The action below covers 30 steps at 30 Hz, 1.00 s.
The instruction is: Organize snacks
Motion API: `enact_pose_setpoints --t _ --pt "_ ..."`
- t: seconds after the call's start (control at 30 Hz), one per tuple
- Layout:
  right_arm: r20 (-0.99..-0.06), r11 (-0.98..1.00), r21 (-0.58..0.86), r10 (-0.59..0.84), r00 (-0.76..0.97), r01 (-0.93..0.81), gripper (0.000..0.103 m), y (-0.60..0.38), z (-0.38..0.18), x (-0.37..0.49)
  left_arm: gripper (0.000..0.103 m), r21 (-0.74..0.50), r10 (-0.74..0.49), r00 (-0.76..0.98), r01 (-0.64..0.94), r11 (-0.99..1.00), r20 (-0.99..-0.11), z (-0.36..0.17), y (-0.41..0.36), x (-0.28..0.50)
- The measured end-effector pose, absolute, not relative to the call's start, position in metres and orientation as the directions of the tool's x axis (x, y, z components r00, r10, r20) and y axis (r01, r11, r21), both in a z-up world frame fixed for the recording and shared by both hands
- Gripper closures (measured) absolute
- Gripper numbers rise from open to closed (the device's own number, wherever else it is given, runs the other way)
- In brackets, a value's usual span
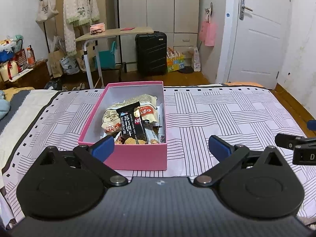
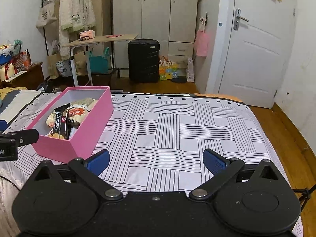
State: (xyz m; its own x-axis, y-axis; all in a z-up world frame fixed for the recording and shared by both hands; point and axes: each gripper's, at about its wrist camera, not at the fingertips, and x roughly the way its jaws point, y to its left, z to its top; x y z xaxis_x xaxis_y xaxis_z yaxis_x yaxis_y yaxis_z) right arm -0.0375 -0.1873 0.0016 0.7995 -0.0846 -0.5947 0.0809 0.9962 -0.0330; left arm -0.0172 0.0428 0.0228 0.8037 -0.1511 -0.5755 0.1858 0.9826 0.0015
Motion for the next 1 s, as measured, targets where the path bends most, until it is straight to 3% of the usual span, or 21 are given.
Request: enact_pose_setpoints --t 1.0 --pt "-0.581 0.995 -0.009 -0.086 0.810 0.099 0.001 -0.194 0.001 -0.044 0.000 0.023 -0.114 0.803 0.157 0.987 -0.584 0.016 0.037 -0.022"
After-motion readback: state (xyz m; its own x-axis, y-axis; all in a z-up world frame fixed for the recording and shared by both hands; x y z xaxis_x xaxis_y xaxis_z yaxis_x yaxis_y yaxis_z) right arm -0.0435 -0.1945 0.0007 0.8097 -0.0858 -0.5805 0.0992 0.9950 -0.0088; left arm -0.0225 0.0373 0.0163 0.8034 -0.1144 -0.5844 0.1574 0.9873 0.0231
